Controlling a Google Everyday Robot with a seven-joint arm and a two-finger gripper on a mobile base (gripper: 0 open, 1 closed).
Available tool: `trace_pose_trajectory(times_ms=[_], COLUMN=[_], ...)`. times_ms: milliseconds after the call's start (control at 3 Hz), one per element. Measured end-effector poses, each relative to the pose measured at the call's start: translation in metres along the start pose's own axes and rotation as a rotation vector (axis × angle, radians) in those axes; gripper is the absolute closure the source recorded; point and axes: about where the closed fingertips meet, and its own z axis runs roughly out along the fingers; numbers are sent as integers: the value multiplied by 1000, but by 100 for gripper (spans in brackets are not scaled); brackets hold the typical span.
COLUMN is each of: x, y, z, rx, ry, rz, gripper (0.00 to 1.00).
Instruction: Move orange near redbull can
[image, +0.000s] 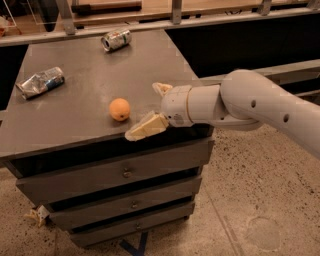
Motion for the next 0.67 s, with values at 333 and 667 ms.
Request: trace_pose_trajectory(times_ms=[333,667], x=[0,-3], y=[-1,-4], z=[21,38], rx=[-23,-27], ry=[-27,-51], rz=[4,-2], gripper=[0,0])
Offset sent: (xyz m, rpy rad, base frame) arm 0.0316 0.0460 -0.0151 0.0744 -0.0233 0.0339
